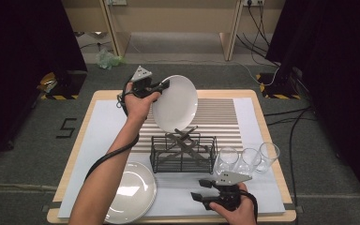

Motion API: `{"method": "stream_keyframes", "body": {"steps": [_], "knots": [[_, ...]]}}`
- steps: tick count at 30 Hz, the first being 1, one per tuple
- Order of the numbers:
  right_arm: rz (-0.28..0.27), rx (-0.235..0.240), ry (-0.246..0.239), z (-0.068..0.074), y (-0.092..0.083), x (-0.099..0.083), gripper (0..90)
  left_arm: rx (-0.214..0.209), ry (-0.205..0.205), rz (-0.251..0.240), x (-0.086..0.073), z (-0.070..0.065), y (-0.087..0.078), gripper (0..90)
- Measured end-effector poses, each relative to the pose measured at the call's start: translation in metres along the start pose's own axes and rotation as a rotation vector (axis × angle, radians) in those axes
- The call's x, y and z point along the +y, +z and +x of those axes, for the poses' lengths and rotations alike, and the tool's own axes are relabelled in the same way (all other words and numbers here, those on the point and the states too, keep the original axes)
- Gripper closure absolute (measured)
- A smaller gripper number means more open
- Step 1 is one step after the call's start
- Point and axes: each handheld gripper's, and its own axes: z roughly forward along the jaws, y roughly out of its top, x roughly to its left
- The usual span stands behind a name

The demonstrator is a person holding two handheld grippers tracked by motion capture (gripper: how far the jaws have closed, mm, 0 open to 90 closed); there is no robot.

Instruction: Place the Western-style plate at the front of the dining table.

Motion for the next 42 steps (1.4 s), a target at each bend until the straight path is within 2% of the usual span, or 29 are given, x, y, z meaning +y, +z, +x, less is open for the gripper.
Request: {"method": "stream_keyframes", "body": {"steps": [19, 42], "knots": [[0.003, 0.0, -0.003, 0.0, 0.0, 0.0, 40.7, -0.009, 0.001, 0.006, 0.001, -0.002, 0.005, 85.6], [0.006, -0.001, -0.003, 0.0, 0.0, 0.0, 40.7, -0.034, 0.007, 0.011, 0.004, -0.012, 0.016, 85.5]]}}
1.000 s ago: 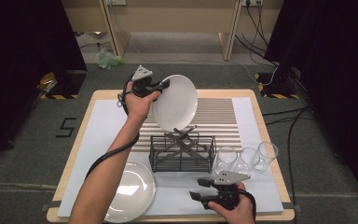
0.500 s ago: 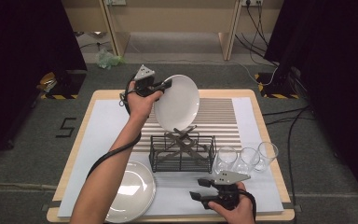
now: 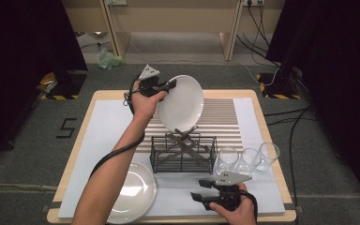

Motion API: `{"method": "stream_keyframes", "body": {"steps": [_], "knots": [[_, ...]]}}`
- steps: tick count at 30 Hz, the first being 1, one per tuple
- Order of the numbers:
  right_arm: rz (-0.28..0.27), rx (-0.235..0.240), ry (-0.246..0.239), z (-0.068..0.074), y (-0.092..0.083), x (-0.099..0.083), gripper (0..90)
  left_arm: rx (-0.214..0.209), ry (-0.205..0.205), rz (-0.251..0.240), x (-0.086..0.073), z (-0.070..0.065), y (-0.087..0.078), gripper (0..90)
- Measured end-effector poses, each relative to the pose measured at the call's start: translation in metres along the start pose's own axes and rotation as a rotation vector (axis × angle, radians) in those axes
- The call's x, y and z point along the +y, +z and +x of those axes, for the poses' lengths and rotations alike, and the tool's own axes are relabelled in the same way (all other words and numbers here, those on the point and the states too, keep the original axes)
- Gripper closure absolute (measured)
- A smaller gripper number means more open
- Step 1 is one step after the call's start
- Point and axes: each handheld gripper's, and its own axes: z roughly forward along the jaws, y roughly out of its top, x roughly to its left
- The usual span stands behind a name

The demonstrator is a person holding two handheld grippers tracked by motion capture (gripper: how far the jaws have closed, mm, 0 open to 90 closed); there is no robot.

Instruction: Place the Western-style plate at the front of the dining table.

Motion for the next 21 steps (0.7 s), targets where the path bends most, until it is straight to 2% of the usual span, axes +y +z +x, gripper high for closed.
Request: {"method": "stream_keyframes", "body": {"steps": [21], "knots": [[0.002, 0.004, -0.002, 0.0003, 0.0009, -0.0002, 40.8, -0.013, 0.001, 0.017, -0.0018, -0.0052, 0.0088, 85.6]]}}
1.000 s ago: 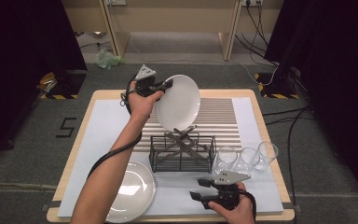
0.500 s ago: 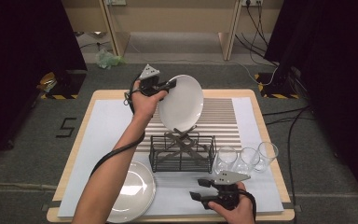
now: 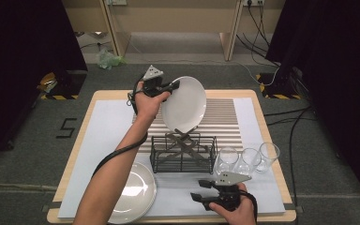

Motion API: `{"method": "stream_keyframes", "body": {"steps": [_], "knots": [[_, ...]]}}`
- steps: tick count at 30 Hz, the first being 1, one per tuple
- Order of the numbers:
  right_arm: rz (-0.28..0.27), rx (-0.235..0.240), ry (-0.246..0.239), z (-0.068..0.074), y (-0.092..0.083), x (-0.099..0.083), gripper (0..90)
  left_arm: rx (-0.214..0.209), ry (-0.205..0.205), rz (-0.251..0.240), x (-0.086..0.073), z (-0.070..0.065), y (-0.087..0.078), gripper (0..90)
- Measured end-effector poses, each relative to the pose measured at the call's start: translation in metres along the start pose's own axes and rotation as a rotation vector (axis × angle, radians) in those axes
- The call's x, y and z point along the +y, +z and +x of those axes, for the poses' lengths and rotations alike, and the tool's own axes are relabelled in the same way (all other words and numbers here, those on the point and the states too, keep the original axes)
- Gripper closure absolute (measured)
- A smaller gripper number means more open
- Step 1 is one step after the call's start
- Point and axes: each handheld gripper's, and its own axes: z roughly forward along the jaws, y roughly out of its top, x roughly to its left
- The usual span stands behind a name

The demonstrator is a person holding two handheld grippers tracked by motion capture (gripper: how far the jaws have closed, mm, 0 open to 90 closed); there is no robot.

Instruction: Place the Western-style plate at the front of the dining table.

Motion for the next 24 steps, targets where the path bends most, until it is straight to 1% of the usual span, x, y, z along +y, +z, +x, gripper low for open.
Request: {"method": "stream_keyframes", "body": {"steps": [24], "knots": [[0.0, 0.001, -0.002, 0.0, 0.0, 0.0, 40.9, -0.017, 0.001, 0.016, -0.001, -0.009, 0.012, 85.6]]}}
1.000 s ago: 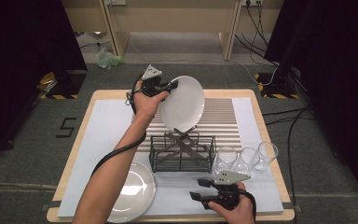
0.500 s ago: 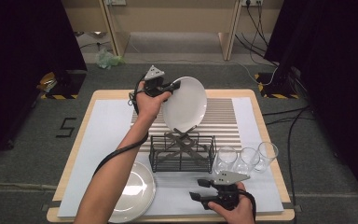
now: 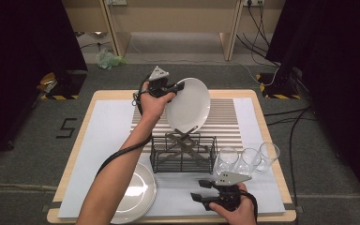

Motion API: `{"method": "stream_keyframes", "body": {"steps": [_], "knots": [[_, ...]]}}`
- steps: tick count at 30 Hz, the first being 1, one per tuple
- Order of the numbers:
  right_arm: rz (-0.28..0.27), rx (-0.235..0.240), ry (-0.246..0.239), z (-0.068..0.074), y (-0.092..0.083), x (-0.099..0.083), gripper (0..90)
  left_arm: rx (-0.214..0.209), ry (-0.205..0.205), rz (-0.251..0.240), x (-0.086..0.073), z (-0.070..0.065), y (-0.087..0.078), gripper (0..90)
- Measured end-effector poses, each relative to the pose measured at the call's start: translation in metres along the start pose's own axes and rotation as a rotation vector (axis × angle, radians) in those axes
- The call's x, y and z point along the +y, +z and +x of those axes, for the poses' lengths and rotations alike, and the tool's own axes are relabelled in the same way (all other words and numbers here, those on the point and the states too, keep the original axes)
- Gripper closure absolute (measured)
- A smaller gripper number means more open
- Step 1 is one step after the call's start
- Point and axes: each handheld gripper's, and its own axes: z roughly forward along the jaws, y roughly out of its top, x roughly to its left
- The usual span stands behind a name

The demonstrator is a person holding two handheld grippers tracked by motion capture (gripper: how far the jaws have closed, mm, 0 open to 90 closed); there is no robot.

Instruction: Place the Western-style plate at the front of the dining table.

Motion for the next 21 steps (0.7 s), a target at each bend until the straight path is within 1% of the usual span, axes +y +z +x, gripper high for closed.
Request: {"method": "stream_keyframes", "body": {"steps": [13, 21], "knots": [[-0.001, 0.002, 0.001, 0.0003, 0.0001, 0.0001, 40.8, -0.006, 0.001, 0.004, 0.0019, -0.0039, 0.0043, 85.6], [-0.001, 0.001, 0.0, 0.0, -0.0001, 0.0001, 40.9, -0.008, -0.001, 0.017, -0.0011, -0.0052, 0.0088, 85.5]]}}
